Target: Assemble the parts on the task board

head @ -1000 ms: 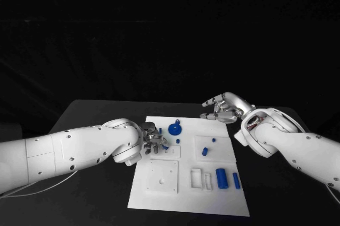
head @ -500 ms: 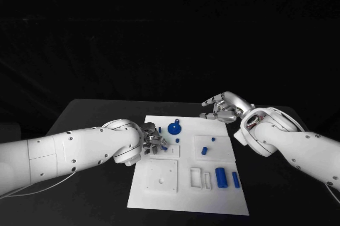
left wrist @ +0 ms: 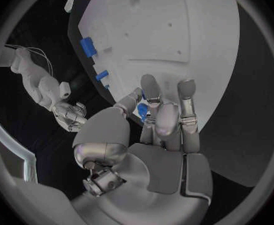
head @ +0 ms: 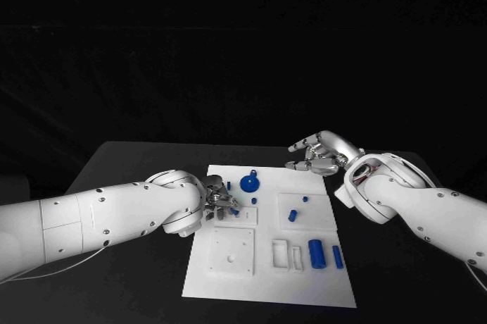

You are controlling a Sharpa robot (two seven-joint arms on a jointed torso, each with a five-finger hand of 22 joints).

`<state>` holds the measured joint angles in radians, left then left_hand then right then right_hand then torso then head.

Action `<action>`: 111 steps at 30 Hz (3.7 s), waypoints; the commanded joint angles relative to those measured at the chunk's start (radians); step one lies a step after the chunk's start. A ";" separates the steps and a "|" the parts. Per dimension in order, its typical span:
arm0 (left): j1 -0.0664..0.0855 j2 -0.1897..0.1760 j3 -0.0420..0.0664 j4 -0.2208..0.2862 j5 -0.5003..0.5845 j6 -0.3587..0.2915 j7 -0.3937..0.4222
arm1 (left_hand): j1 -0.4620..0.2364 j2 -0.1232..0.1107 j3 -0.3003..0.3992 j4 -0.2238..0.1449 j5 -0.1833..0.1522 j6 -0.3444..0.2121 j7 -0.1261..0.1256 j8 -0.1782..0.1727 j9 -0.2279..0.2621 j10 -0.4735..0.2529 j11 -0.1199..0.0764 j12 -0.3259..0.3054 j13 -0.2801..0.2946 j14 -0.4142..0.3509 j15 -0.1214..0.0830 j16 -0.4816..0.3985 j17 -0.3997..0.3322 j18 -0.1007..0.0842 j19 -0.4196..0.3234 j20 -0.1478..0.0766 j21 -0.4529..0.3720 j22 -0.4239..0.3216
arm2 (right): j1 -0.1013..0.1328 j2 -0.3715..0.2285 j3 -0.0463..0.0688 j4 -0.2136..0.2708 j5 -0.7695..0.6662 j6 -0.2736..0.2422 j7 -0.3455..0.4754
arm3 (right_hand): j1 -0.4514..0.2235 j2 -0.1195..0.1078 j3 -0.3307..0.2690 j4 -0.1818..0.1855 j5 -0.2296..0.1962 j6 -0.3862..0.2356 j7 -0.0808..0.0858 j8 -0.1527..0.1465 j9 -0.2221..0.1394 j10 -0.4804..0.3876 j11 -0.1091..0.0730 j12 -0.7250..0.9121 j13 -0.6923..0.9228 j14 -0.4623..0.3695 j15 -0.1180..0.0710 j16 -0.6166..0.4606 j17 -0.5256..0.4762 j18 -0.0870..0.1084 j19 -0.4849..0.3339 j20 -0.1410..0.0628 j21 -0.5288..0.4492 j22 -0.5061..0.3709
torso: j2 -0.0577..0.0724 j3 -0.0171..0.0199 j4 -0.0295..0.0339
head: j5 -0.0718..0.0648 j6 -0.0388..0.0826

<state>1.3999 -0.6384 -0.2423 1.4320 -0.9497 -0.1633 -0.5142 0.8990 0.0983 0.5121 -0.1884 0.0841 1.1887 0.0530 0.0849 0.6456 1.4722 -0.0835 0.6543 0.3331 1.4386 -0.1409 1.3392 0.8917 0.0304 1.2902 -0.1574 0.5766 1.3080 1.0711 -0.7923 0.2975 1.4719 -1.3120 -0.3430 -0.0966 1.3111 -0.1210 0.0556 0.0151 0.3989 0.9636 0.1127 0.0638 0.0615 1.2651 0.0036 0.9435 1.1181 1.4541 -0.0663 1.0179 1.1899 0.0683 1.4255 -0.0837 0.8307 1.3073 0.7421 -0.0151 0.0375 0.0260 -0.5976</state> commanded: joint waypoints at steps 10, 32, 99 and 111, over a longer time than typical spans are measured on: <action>-0.004 0.007 -0.001 0.003 -0.027 0.018 -0.006 | 0.055 -0.009 -0.043 0.030 -0.029 0.179 -0.106 0.062 0.197 0.042 -0.010 0.014 -0.003 0.004 0.002 0.015 -0.001 -0.009 0.008 0.003 0.009 0.020 | -0.001 0.001 0.001 0.001 0.004 0.015 0.008 | -0.010 0.006 -0.001 -0.003 0.006 0.008 0.002 -0.003 -0.001 -0.006 0.000 -0.003 -0.003 -0.002 0.003 -0.008 -0.002 0.004 0.001 0.003 -0.010 0.101 | 0.000 0.0002 0.0001 | -0.003 -0.001; -0.010 0.008 -0.001 0.013 -0.074 0.038 -0.011 | 0.075 -0.015 -0.043 0.046 -0.018 0.182 -0.110 0.077 0.204 0.042 -0.012 0.033 0.002 0.006 0.004 0.034 0.016 -0.005 0.009 0.008 0.025 0.022 | -0.003 0.000 0.001 0.001 0.009 0.020 0.008 | -0.012 0.007 -0.002 0.000 0.010 0.016 0.002 -0.003 0.000 -0.007 0.000 -0.005 -0.004 -0.002 0.002 -0.011 -0.004 0.004 0.001 0.002 -0.014 0.100 | -0.001 0.0003 0.0010 | -0.005 -0.002; -0.009 0.039 0.008 -0.028 -0.048 0.177 -0.037 | 0.003 0.020 -0.003 0.009 0.019 0.175 -0.108 0.087 0.201 0.042 -0.010 0.030 -0.002 0.003 0.005 0.035 0.003 -0.008 0.001 0.008 0.022 0.020 | -0.008 0.009 0.001 -0.008 0.009 0.036 0.006 | -0.009 0.008 0.002 -0.001 0.012 0.024 0.001 -0.003 0.000 -0.007 -0.001 -0.004 -0.005 -0.002 0.002 -0.014 -0.006 0.003 0.003 0.002 -0.019 0.100 | 0.000 0.0008 0.0011 | -0.013 -0.002; -0.003 0.041 0.015 -0.039 -0.041 0.173 -0.035 | 0.002 0.024 0.004 0.006 0.027 0.175 -0.108 0.087 0.202 0.042 -0.010 0.031 -0.003 0.004 0.005 0.035 0.004 -0.008 0.001 0.007 0.022 0.020 | -0.010 0.011 0.001 -0.012 0.009 0.039 0.005 | -0.010 0.008 0.003 -0.004 0.012 0.022 0.002 -0.003 0.000 -0.008 -0.001 -0.006 -0.006 -0.003 0.002 -0.014 -0.006 0.003 0.003 0.002 -0.020 0.100 | 0.000 0.0016 0.0013 | -0.014 0.002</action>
<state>1.3990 -0.6008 -0.2251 1.3950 -1.0000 -0.0155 -0.5384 0.8971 0.1105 0.5011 -0.1754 0.1079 1.2050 0.0682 0.1709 0.8473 1.4907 -0.0650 0.6823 0.3317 1.4450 -0.1294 1.3747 0.8955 0.0290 1.2936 -0.1537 0.6015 1.3075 1.0626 -0.7821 0.2976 1.4605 -1.3015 -0.3190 -0.0972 1.3073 -0.1172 0.0556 0.0152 0.4084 0.9806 0.1136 0.0638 0.0616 1.2653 0.0038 0.9436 1.1126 1.4541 -0.0662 1.0105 1.1848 0.0682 1.4254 -0.0837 0.8164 1.3074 0.7416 -0.0136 0.0383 0.0120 -0.5968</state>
